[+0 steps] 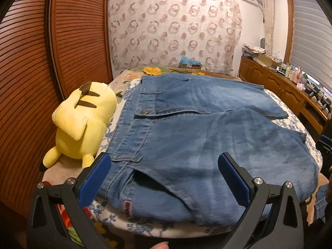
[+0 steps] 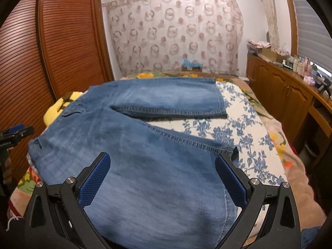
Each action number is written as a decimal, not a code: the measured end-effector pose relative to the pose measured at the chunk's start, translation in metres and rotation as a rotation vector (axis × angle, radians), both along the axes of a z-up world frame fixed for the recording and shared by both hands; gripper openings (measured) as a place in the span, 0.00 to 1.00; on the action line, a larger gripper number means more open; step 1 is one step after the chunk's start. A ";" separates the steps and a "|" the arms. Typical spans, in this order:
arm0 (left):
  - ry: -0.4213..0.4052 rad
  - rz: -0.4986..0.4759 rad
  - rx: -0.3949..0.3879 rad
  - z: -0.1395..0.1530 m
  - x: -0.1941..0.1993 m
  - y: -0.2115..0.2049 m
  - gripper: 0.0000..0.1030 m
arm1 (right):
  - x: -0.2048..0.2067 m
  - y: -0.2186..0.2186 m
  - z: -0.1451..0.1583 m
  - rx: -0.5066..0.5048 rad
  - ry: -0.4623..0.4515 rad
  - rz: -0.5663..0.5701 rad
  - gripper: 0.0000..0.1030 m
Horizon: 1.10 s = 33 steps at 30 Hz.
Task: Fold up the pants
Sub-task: 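Grasp the jeans waistband with the left tool while the right tool approaches the leg hem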
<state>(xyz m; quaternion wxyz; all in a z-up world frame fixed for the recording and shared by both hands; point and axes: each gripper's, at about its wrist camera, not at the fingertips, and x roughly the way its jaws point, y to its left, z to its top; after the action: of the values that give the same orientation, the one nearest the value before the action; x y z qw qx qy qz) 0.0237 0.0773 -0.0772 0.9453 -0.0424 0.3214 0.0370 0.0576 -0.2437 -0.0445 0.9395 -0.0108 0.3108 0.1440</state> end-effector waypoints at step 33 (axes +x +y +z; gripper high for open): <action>0.097 0.077 -0.155 -0.064 -0.023 0.077 0.64 | 0.000 -0.036 -0.044 -0.061 0.126 -0.048 1.00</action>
<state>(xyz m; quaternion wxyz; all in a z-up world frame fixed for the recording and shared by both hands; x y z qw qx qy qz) 0.0009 0.1543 -0.1413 0.9204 -0.1258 0.3667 0.0504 0.0580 -0.2793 -0.0884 0.9204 -0.0227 0.3738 0.1124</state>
